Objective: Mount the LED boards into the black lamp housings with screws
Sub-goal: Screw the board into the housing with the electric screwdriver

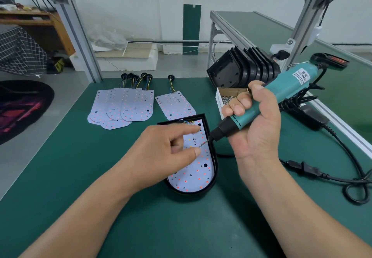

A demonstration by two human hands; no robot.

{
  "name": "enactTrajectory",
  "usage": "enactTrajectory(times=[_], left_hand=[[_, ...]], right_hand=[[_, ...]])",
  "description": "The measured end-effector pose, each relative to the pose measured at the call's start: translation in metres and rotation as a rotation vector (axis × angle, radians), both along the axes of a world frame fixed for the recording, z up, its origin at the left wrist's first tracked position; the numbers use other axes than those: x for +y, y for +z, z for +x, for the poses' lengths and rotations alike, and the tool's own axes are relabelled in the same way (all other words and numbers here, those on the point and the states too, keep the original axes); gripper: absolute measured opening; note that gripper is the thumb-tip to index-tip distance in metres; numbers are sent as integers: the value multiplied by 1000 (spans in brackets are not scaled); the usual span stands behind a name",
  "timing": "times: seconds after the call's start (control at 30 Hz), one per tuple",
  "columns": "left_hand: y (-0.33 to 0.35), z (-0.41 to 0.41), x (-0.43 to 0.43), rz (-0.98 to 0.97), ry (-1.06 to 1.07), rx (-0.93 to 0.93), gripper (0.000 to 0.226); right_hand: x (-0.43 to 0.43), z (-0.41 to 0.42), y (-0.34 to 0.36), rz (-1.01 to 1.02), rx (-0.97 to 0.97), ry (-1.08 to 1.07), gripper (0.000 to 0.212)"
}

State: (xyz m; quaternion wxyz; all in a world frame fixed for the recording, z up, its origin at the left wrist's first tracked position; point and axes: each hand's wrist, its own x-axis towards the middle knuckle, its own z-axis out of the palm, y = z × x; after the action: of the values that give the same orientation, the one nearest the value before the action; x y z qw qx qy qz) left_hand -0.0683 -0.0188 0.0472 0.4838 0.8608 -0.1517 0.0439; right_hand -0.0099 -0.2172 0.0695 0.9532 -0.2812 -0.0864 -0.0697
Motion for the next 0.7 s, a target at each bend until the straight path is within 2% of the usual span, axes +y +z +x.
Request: enactTrajectory(times=[0.1, 0.2, 0.27, 0.37, 0.5, 0.7], left_hand=[[6, 10, 15, -57, 180, 9, 45], [1, 26, 32, 171, 420, 130, 73], [-5, 30, 34, 265, 464, 245, 80], [-13, 31, 27, 314, 413, 297, 64], [-15, 31, 17, 345, 369, 260, 35], [-15, 39, 15, 239, 345, 312, 38]], right_hand=[[0, 0, -1, -12, 5, 13, 9], [3, -1, -1, -57, -7, 42, 12], [5, -3, -2, -106, -22, 74, 11], [10, -6, -4, -164, -44, 138, 10], [16, -10, -5, -192, -47, 209, 11], [17, -13, -4, -279, -74, 235, 10]])
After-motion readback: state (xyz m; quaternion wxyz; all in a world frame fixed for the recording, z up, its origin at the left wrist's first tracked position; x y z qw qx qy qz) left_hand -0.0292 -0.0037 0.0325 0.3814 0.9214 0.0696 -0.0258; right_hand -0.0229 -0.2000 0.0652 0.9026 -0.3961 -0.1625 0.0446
